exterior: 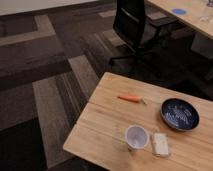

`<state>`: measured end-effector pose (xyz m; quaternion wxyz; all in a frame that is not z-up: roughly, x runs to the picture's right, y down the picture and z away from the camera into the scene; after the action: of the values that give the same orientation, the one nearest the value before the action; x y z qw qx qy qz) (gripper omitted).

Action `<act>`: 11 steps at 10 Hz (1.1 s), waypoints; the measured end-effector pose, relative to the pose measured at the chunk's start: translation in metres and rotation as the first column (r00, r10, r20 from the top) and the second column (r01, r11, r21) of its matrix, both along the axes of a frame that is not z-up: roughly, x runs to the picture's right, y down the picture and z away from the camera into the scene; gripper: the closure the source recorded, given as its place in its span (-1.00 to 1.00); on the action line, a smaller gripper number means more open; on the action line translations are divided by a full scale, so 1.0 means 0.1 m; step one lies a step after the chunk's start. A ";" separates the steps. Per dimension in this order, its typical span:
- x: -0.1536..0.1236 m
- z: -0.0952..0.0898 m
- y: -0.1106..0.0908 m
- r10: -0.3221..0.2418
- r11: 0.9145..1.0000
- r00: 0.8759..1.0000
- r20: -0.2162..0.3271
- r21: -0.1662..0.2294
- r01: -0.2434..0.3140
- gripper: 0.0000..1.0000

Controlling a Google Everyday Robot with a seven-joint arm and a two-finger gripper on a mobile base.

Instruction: Push the eraser across the table

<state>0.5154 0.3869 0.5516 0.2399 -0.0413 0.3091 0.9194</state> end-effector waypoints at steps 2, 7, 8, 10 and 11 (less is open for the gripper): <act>-0.32 0.25 -0.26 -0.055 0.998 0.994 0.092 0.016 0.053 -0.30; -0.73 0.80 -0.68 -0.161 0.985 0.967 0.196 0.087 0.147 -0.30; -0.80 0.92 -0.70 -0.155 0.985 0.964 0.217 0.103 0.136 -0.30; -0.80 1.05 -0.67 -0.137 0.987 0.962 0.235 0.116 0.112 -0.30; -0.78 1.05 -0.65 -0.137 0.987 0.962 0.235 0.117 0.112 -0.30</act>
<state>0.4375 0.3222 0.6565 0.3351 -0.1215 0.2320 0.9051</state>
